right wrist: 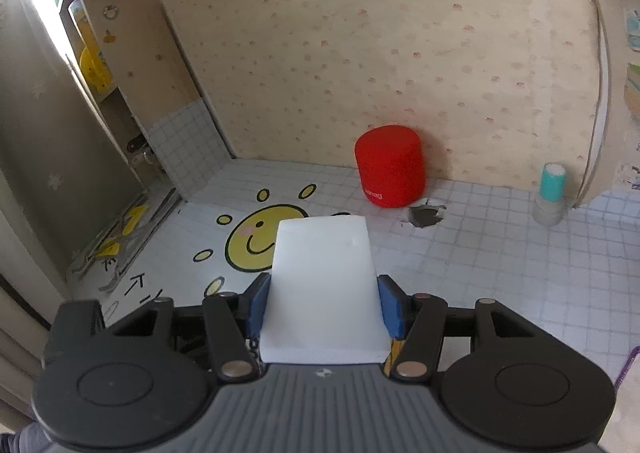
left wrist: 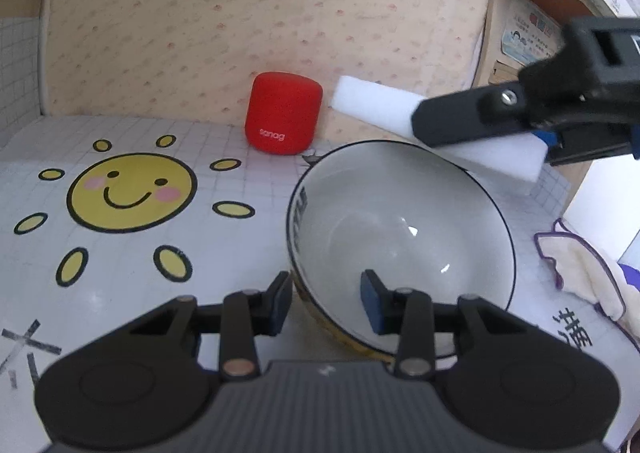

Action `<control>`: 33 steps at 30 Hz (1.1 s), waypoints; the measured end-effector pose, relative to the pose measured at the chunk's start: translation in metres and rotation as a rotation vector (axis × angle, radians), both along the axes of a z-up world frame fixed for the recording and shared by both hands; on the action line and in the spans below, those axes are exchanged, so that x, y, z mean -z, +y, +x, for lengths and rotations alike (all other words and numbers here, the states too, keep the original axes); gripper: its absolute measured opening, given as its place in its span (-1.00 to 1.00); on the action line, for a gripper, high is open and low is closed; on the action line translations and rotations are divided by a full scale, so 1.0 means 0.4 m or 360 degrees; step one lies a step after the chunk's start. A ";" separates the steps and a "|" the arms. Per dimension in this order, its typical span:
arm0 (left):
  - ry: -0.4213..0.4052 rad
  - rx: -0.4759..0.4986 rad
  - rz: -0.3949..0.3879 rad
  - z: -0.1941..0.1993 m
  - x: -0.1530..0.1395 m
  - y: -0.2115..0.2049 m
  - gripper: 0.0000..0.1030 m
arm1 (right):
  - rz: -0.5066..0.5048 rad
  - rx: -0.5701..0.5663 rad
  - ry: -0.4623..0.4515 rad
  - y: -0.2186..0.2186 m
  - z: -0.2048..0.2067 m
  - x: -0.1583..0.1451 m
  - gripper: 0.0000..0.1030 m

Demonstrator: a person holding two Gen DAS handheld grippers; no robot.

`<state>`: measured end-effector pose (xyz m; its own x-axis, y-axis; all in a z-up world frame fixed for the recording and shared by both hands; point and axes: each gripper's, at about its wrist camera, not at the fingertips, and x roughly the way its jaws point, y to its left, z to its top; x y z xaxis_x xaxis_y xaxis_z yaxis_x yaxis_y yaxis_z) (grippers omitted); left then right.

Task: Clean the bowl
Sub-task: 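Tilt the yellow bowl up with the left gripper while the right gripper brings the sponge inside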

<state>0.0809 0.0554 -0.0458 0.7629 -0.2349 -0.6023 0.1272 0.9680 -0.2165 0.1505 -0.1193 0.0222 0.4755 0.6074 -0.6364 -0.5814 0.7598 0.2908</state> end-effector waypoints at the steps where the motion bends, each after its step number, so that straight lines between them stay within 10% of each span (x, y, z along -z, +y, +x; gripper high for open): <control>1: -0.0001 -0.0003 0.0005 -0.002 0.000 0.000 -0.31 | 0.0003 0.0011 0.0005 -0.003 0.001 0.000 0.07; 12: 0.0000 -0.0047 0.0033 0.028 0.011 0.007 -0.14 | -0.0019 0.0134 -0.0067 -0.055 -0.009 0.013 0.06; 33: -0.0013 0.0062 0.0067 0.059 0.009 -0.067 0.09 | -0.0697 -0.0054 -0.0508 -0.046 -0.173 0.047 0.06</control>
